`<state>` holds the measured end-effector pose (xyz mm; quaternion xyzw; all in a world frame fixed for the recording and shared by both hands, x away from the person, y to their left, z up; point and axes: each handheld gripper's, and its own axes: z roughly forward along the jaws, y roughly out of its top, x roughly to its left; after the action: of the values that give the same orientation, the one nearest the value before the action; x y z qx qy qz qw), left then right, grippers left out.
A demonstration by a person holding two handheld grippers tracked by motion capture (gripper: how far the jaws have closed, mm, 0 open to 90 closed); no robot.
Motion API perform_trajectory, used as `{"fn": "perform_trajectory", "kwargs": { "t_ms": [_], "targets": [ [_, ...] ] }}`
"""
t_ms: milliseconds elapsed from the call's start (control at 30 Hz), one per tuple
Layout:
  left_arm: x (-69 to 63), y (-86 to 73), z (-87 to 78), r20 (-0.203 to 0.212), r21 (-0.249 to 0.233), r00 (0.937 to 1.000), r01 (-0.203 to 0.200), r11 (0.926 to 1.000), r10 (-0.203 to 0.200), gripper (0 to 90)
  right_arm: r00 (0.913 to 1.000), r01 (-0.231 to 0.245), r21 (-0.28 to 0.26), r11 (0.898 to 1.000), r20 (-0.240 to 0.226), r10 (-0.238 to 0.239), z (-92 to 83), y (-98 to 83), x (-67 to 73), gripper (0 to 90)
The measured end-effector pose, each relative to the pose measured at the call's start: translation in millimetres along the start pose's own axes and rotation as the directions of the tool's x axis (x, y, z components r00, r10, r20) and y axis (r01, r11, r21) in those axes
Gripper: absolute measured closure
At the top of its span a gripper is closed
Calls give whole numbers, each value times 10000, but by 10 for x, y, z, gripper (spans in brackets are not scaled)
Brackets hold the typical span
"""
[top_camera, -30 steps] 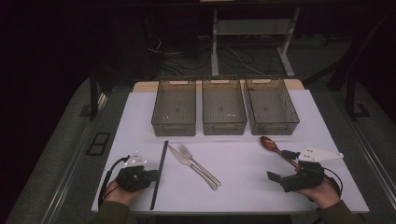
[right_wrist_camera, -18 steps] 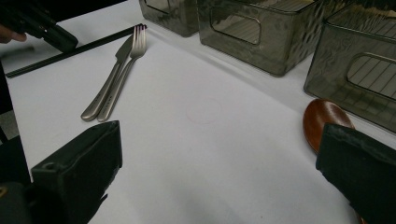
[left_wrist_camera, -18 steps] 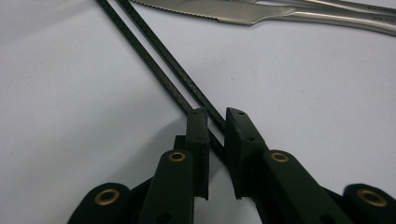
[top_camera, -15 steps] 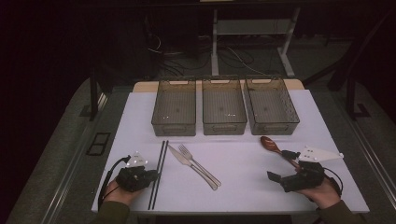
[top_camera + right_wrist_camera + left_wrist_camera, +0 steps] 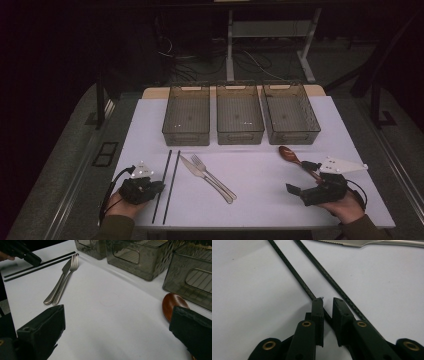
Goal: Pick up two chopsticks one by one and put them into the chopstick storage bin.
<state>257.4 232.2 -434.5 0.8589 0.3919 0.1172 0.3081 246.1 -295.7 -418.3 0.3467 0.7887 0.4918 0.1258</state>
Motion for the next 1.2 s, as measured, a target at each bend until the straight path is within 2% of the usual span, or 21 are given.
{"fn": "perform_trajectory", "kwargs": {
  "t_ms": [300, 433, 500, 567, 633, 667, 700, 733, 800, 900, 933, 967, 1033, 1067, 1200],
  "targets": [
    [143, -84, -89, -209, 109, 9995, 227, 9997, -225, 784, 10000, -1, -5, 10000, 7, 1, -1, 0, 1, 7],
    [158, -98, -98, -165, 84, 9993, 342, 9994, -340, 775, 10000, 2, 7, 10000, 13, -2, 0, 0, 1, 7],
    [158, -93, -97, -145, 115, 9994, 317, 9994, -315, 740, 10000, 14, -12, 10000, 18, -14, 0, 0, 2, 7],
    [160, -83, -98, -177, 17, 9989, 439, 9990, -439, 690, 10000, 7, -12, 10000, 25, -7, 0, -1, 3, 7],
    [203, -16, -130, -206, -519, 9966, 788, 9955, -800, 661, 10000, -10, 8, 10000, 23, 10, 1, 0, 2, 7],
    [203, -16, -130, -206, -519, 9966, 788, 9955, -800, 655, 10000, -29, 5, 10000, 13, 29, 3, 0, 2, 7],
    [231, 26, -137, -220, -724, 9955, 902, 9933, -920, 653, 10000, -36, 14, 10000, 14, 36, 6, 0, 2, 7],
    [291, 130, -122, -259, -1115, 9930, 1115, 9875, -1151, 653, 10000, -62, 28, 10000, 15, 62, 7, 0, 3, 7],
    [317, 187, -99, -343, -1229, 9917, 1190, 9853, -1240, 657, 10000, -9, 18, 10000, 17, 9, 15, -1, -2, 7],
    [418, 354, 14, -641, -1313, 9877, 1334, 9823, -1427, 669, 10000, -14, 46, 10000, 43, 14, 25, -4, -6, 7],
    [495, 439, 108, -646, -1341, 9818, 1690, 9764, -1788, 676, 10000, -29, 58, 10000, 39, 29, 26, -4, -5, 7],
    [495, 439, 108, -646, -1341, 9818, 1690, 9764, -1788, 681, 10000, -29, 58, 10000, 39, 29, 26, -4, -5, 7],
    [563, 503, 209, -662, -1310, 9771, 1922, 9726, -2021, 690, 10000, -69, 87, 9999, 37, 68, 30, -7, -9, 7],
    [612, 556, 289, -829, -1259, 9727, 2056, 9705, -2168, 693, 10000, -70, 96, 9999, 18, 69, 31, -7, -12, 7],
    [704, 596, 408, -615, -1322, 9644, 2475, 9598, -2571, 712, 10000, -85, 131, 9999, 7, 85, 33, -8, -10, 7]
  ]
}}
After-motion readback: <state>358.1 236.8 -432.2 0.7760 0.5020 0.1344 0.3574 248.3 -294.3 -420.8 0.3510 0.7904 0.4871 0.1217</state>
